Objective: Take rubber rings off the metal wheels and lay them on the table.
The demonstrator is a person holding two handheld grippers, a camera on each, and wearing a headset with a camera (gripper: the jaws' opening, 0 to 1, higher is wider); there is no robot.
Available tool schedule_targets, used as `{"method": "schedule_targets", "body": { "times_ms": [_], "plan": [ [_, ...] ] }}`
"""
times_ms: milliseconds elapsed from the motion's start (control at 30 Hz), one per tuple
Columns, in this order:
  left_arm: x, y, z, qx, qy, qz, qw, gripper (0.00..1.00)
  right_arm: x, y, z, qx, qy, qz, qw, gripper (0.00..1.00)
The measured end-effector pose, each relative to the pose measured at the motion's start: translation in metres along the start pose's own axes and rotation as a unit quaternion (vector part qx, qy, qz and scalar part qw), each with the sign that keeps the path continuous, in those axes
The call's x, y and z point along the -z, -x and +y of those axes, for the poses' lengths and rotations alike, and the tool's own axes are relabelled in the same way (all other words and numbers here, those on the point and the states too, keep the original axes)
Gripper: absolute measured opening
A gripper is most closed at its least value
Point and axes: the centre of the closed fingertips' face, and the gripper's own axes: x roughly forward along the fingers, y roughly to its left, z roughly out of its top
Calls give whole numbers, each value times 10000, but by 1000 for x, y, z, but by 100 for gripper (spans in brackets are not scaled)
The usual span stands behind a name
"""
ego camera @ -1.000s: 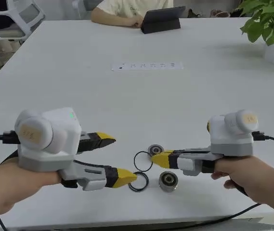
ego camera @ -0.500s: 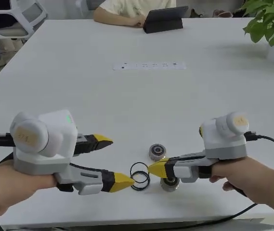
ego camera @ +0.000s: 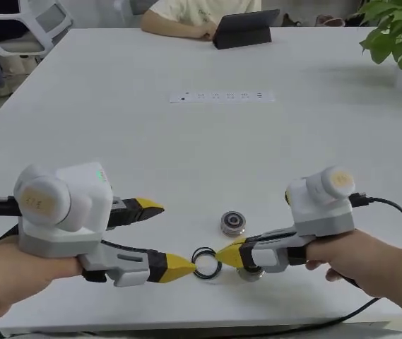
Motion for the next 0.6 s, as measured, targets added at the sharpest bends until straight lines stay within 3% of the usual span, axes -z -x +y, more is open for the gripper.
{"method": "schedule_targets", "body": {
  "times_ms": [600],
  "plan": [
    [4,-1,0,5,-8,49,10000,59,2,-4,-7,75,-40,74,9999,0]
  ]
}}
